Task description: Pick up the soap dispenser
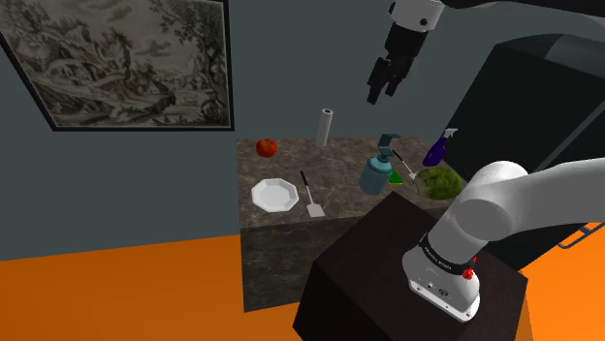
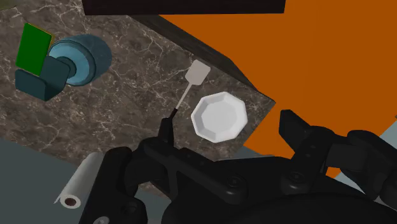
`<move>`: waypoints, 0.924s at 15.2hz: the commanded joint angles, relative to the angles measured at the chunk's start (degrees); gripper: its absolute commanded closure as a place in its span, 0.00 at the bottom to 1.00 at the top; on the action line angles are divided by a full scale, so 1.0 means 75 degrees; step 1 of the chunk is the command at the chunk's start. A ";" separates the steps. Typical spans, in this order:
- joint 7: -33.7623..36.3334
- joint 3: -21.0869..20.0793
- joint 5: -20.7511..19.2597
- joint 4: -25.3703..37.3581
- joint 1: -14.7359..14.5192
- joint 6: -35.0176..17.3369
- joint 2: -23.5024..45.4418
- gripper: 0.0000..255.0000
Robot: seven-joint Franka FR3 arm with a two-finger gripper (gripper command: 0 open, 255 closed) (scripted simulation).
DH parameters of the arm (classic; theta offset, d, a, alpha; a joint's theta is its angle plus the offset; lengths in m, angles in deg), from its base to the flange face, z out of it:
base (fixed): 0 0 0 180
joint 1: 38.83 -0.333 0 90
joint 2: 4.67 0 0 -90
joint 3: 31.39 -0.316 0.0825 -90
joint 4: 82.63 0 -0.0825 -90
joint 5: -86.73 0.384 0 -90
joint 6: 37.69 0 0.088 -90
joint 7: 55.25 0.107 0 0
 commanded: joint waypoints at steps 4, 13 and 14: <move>-0.0026 0.0233 -0.0199 -0.0694 0.0251 -0.0695 -0.0162 0.00; -0.0096 0.1022 -0.0847 -0.2420 0.1150 -0.2959 -0.0147 0.00; -0.0105 0.1120 -0.0923 -0.2576 0.1262 -0.3234 -0.0089 0.00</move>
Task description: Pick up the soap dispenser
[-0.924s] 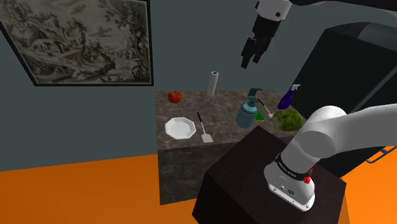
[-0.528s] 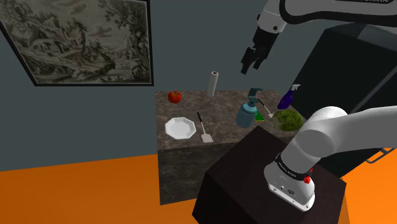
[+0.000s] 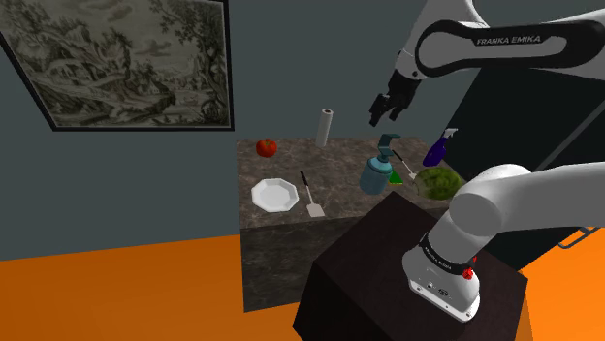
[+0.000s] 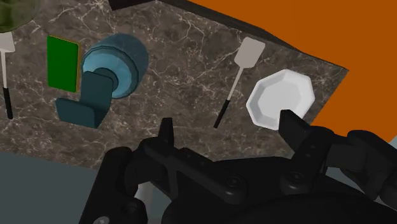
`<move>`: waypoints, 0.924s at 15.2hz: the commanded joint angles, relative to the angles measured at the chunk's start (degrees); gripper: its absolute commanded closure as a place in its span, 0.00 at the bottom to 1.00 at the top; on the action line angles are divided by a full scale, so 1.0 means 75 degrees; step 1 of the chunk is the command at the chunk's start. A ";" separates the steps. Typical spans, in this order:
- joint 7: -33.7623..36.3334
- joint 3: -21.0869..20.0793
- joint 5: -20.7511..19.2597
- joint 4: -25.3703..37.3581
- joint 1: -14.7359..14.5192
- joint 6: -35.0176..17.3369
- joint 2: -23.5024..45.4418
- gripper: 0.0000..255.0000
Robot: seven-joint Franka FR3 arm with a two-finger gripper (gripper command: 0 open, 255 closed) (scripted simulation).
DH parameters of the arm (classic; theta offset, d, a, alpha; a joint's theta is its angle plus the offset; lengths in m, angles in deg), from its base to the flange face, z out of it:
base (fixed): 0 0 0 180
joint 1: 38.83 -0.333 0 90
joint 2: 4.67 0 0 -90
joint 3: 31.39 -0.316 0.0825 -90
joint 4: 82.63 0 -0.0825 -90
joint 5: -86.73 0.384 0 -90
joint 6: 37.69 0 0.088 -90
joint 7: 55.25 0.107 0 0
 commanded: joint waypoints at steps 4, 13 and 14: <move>-0.0033 0.0484 -0.0367 -0.0734 0.0568 -0.1432 0.0357 0.00; -0.0212 0.1505 -0.0879 -0.1377 0.1527 -0.4347 0.2073 0.00; -0.0250 0.1636 -0.0898 -0.1394 0.1600 -0.4688 0.2336 0.00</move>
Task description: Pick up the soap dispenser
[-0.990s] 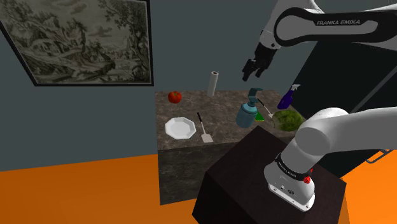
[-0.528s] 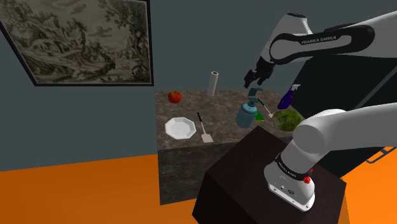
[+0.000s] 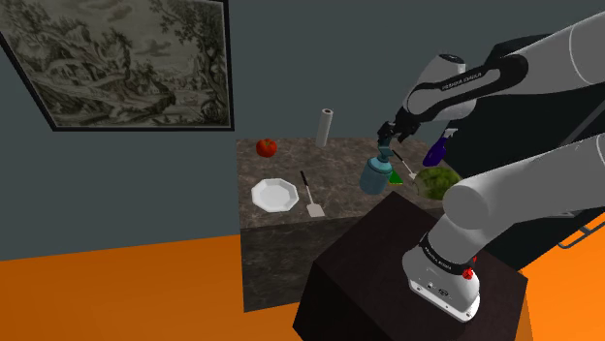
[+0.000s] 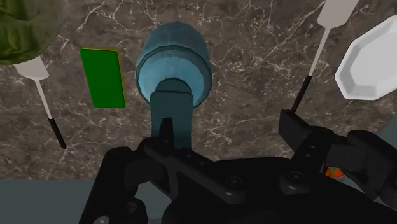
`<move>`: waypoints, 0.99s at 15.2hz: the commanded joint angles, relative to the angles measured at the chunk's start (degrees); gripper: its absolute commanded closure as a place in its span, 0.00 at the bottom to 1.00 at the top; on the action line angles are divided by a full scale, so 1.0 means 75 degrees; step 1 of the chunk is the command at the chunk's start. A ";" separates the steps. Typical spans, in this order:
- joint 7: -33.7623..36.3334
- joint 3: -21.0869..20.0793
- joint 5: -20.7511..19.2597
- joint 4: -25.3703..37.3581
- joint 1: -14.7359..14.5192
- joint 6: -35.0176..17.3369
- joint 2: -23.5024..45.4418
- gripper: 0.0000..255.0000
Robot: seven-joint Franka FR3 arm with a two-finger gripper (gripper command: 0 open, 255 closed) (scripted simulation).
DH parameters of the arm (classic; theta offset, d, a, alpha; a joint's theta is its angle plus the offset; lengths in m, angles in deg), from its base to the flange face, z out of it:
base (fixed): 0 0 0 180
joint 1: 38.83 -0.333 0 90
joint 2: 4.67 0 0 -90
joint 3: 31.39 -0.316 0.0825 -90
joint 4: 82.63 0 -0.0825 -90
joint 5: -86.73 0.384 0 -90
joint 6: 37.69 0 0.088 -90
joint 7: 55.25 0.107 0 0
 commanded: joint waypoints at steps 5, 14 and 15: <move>-0.0333 0.0775 0.0140 0.0081 0.0189 -0.1752 0.1484 0.00; -0.0715 0.1176 0.0631 -0.0067 -0.0269 -0.2903 0.2493 0.00; -0.0713 0.1177 0.0643 -0.0079 -0.0282 -0.2938 0.2517 1.00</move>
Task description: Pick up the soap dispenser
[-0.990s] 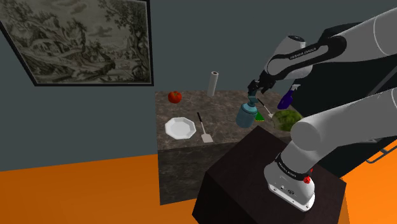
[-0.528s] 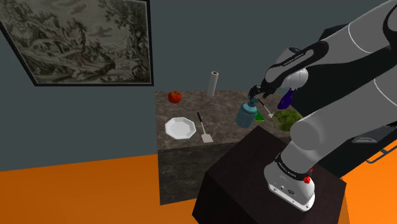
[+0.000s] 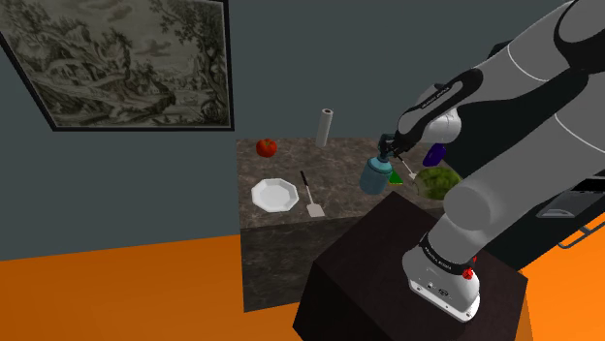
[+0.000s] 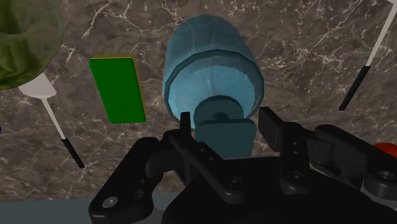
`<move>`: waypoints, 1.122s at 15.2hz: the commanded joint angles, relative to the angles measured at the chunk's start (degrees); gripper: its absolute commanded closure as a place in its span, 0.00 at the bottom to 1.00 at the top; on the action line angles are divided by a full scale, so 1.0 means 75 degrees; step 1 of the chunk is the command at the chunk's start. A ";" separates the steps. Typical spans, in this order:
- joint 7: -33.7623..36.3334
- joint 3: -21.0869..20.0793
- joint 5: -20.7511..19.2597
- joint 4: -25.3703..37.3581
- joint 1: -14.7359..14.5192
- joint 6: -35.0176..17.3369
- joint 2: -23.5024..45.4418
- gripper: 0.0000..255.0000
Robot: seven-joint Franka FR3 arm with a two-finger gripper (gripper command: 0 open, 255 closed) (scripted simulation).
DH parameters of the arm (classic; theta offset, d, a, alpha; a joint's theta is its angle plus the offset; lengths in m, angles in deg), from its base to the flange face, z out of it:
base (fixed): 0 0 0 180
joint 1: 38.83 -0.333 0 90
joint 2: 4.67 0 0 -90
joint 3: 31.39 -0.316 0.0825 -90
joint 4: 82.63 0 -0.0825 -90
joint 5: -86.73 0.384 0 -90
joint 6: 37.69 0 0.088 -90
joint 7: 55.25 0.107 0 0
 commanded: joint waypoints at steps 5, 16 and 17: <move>-0.0042 0.0035 0.0030 -0.0012 -0.0020 -0.0047 0.0032 1.00; 0.0359 -0.0370 -0.0476 0.0127 0.0438 0.1055 -0.0938 1.00; 0.0387 -0.0405 -0.0509 0.0154 0.0471 0.1205 -0.1061 1.00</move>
